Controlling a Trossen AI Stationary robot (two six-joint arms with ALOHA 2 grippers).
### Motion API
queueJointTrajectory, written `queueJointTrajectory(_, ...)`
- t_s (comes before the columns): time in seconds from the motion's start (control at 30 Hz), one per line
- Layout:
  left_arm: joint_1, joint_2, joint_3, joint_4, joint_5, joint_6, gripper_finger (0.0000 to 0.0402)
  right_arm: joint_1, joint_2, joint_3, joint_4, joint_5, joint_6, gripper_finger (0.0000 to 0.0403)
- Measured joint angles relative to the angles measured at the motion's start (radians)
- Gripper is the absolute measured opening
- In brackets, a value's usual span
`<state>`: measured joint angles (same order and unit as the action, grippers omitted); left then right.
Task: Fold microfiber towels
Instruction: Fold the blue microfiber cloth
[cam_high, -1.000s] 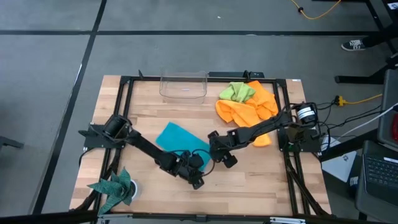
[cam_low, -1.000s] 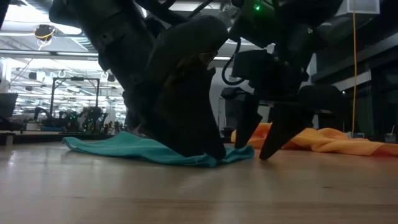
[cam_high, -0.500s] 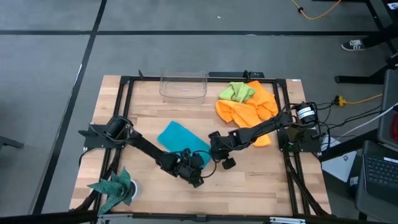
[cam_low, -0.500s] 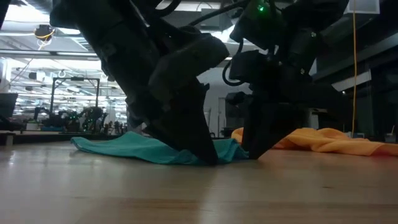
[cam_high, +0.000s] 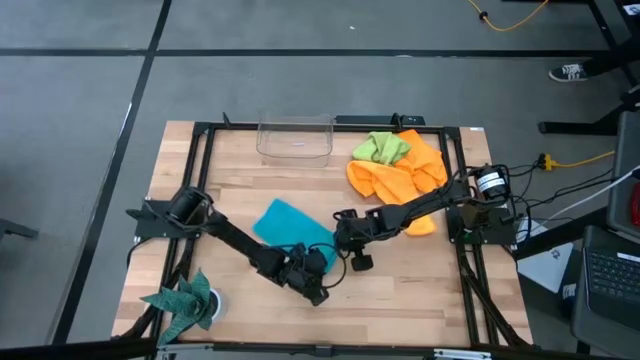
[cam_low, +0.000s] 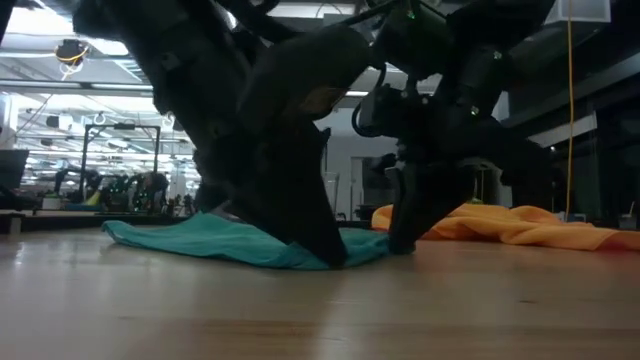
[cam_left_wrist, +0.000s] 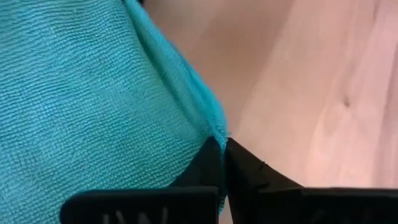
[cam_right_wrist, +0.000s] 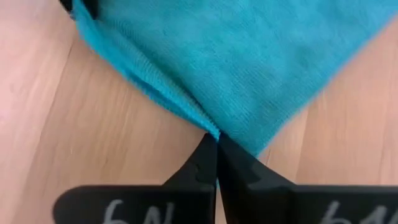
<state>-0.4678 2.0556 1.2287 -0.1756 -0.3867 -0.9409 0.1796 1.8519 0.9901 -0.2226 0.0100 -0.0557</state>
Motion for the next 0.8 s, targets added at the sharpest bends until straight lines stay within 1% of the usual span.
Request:
queueJointTrajectory(0.13,-0.010,-0.017,0.078,-0.116,0.004,0.027,0.0000,0.017,-0.046,0.045,-0.099,-0.005,0.027,0.0003)
queueJointTrajectory(0.3,-0.026,-0.023,0.240,-0.337,-0.011,0.042,0.0000,0.053,-0.129,0.134,-0.269,-0.005,0.063,0.0002)
queueJointTrajectory(0.47,-0.043,-0.023,0.429,-0.444,-0.024,0.093,0.0000,0.118,-0.223,0.283,-0.506,-0.003,0.140,0.0001)
queueJointTrajectory(0.6,-0.068,-0.026,0.602,-0.468,-0.035,0.153,0.0000,0.195,-0.291,0.441,-0.719,0.003,0.230,0.0001)
queueJointTrajectory(0.7,-0.091,-0.026,0.736,-0.473,-0.056,0.223,0.0000,0.255,-0.333,0.556,-0.821,0.006,0.297,0.0000)
queueJointTrajectory(0.73,-0.099,-0.026,0.781,-0.469,-0.064,0.252,0.0000,0.273,-0.343,0.591,-0.840,0.021,0.313,0.0000)
queueJointTrajectory(0.8,-0.111,-0.030,0.846,-0.466,-0.089,0.320,0.0000,0.308,-0.356,0.655,-0.857,0.084,0.314,0.0000)
